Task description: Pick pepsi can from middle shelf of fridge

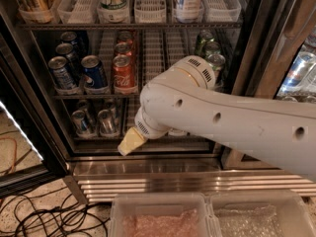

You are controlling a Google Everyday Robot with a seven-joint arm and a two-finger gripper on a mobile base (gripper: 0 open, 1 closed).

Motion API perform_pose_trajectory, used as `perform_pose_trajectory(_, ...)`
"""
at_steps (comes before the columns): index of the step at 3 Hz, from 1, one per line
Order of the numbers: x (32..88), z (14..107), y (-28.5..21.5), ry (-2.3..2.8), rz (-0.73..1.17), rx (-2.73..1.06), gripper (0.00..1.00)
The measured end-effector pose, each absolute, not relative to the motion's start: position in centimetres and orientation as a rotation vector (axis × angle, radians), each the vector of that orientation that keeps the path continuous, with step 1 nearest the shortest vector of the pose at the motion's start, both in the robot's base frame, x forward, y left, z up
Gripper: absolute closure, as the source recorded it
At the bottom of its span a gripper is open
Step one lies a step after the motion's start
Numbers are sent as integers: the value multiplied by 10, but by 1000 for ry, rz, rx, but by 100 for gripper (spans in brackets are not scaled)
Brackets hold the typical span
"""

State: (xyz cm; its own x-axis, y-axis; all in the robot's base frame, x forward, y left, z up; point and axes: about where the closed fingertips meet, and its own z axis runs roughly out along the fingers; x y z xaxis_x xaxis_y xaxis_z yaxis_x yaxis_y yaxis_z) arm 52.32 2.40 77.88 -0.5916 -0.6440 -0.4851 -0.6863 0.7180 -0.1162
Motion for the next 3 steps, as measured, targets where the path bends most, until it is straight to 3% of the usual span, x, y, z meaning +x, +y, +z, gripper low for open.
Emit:
perform_pose_trajectory(1,571,811,52,2270,75,-876,0)
perform_pose_trajectory(3,591,825,70,2251,101,-756,0)
